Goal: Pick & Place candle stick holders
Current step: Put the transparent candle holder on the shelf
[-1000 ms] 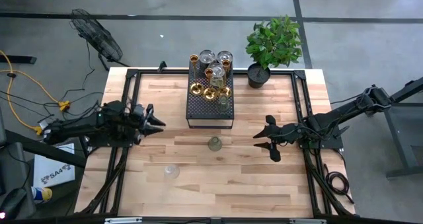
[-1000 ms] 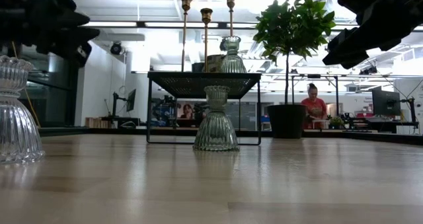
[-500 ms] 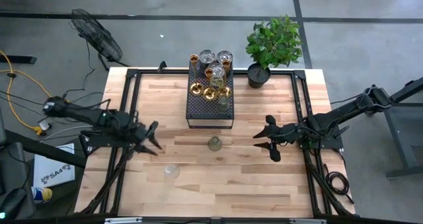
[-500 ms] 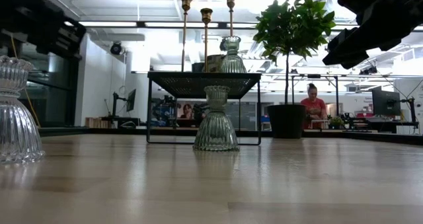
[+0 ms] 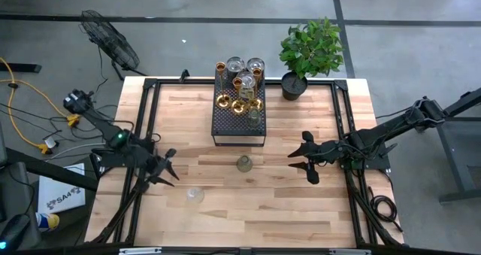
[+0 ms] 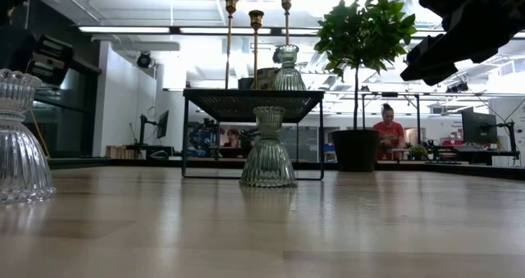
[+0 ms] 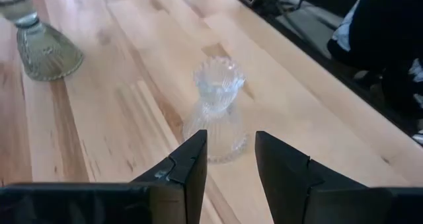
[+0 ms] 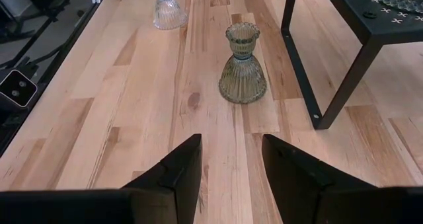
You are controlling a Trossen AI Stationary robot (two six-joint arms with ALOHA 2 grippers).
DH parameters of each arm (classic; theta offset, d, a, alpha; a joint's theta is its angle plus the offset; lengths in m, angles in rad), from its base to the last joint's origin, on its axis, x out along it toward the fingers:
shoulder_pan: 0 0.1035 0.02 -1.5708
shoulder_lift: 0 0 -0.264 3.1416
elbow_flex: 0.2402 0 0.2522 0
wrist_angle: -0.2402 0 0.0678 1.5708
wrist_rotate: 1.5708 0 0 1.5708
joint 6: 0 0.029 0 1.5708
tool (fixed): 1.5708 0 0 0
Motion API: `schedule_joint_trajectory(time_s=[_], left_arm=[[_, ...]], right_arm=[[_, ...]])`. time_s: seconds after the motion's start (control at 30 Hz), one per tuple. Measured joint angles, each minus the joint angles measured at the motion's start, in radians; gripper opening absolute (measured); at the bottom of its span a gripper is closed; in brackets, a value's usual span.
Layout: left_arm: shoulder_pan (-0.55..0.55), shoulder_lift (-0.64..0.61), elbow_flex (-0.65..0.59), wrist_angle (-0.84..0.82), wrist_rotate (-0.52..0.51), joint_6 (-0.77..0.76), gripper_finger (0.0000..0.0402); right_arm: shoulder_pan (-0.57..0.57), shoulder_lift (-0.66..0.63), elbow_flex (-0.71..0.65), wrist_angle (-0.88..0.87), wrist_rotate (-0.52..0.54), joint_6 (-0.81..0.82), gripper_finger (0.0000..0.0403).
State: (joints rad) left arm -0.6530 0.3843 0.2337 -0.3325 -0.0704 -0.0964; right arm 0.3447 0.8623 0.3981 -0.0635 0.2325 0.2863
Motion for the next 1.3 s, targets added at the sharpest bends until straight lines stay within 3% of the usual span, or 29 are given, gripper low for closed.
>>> schedule_joint_trajectory(time_s=[0.13,0.5,0.8,1.0,1.3], left_arm=[[-0.018,0.047,0.0,0.002,-0.036,-0.014,0.0138],[-0.016,0.236,0.0,0.11,-0.053,-0.041,0.0254],[-0.015,0.441,-0.002,0.337,-0.055,-0.011,0.026],[-0.015,0.563,-0.078,0.677,-0.068,0.018,0.026],[-0.015,0.661,-0.133,0.875,-0.082,0.017,0.026]], right_arm=[[0.0,0.0,0.0,0.0,0.0,0.0,0.015],[0.0,0.0,0.0,0.0,0.0,0.0,0.015],[0.0,0.0,0.0,0.0,0.0,0.0,0.015],[0.0,0.0,0.0,0.0,0.0,0.0,0.015],[0.0,0.0,0.0,0.0,0.0,0.0,0.015]])
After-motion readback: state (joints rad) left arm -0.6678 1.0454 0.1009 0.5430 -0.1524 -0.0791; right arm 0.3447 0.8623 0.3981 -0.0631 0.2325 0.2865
